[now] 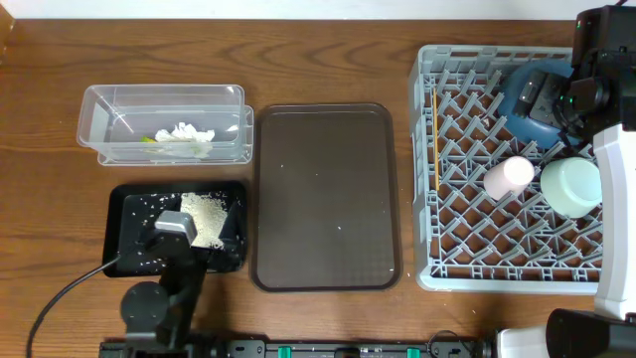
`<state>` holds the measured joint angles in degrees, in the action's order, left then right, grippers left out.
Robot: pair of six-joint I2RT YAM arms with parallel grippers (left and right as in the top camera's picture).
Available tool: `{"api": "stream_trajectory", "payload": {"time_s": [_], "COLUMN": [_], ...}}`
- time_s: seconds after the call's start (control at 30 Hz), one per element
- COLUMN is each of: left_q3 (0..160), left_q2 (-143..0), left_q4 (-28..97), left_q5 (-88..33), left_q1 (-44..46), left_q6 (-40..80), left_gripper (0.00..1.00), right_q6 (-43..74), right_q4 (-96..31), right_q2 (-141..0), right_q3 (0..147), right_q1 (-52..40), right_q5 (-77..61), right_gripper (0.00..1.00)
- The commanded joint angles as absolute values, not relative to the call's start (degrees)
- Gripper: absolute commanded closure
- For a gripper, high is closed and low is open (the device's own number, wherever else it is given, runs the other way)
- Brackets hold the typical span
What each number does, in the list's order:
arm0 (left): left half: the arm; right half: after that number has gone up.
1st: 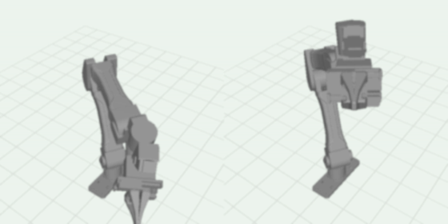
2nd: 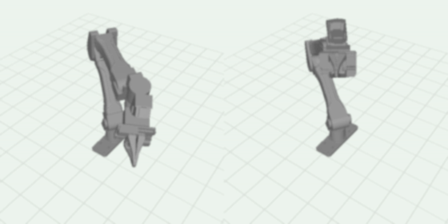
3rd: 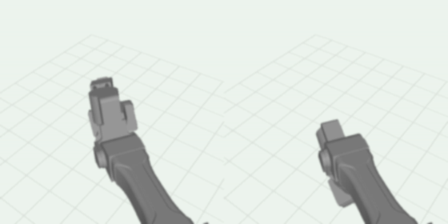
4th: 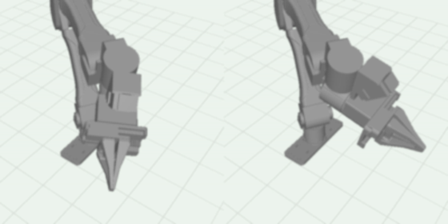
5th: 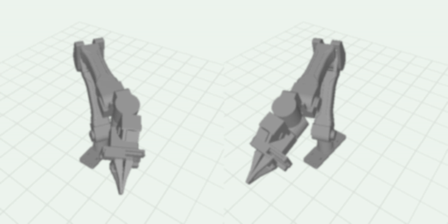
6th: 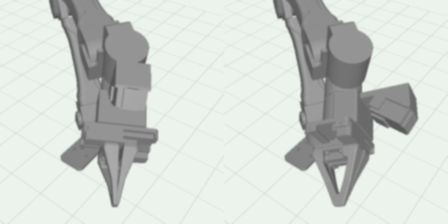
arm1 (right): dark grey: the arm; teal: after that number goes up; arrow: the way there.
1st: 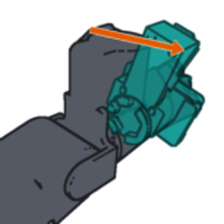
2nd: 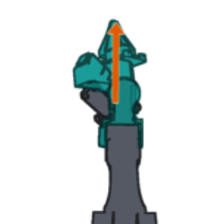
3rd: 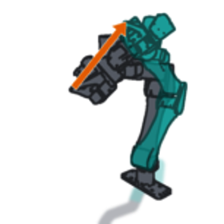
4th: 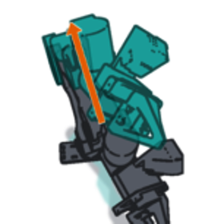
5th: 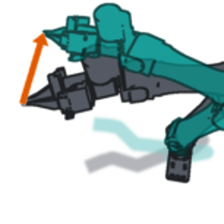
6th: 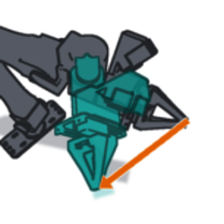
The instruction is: Sort waste into correct bins and load items into the dishwasher rack
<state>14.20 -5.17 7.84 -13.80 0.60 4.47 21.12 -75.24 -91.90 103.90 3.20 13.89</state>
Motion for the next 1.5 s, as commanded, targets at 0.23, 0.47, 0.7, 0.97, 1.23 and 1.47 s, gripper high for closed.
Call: {"api": "stream_trajectory", "payload": {"time_s": [0.23, 0.47, 0.7, 0.97, 1.23, 1.47], "left_q3": [0.2, 0.2, 0.2, 0.2, 0.2, 0.2], "left_q2": [-0.1, -0.1, -0.1, -0.3, -0.3, -0.3], "left_q4": [-5.7, 4.6, 4.2, 4.2, 4.2, 4.2], "left_q5": [-9.3, 0.1, 0.1, 0.1, 0.1, 0.1], "left_q1": [0.2, -5.0, -6.2, -6.2, -6.2, -6.2], "left_q6": [3.2, 3.2, 3.2, 3.2, 3.2, 3.2], "left_gripper": [0.00, 0.00, 0.00, 0.01, 0.01, 0.01], "right_q6": [21.8, 21.8, 21.8, 21.8, 21.8, 21.8], "right_q4": [-75.3, -75.3, -75.3, -75.3, -75.3, -75.3], "right_q2": [-92.0, -92.0, -92.0, -92.0, -92.0, -92.0], "right_q3": [104.1, 104.1, 104.1, 104.1, 104.1, 104.1], "right_q1": [3.3, 3.3, 3.3, 3.3, 3.3, 3.3], "right_q5": [14.3, 14.3, 14.3, 14.3, 14.3, 14.3], "right_gripper": [0.01, 0.01, 0.01, 0.01, 0.01, 0.01]}}
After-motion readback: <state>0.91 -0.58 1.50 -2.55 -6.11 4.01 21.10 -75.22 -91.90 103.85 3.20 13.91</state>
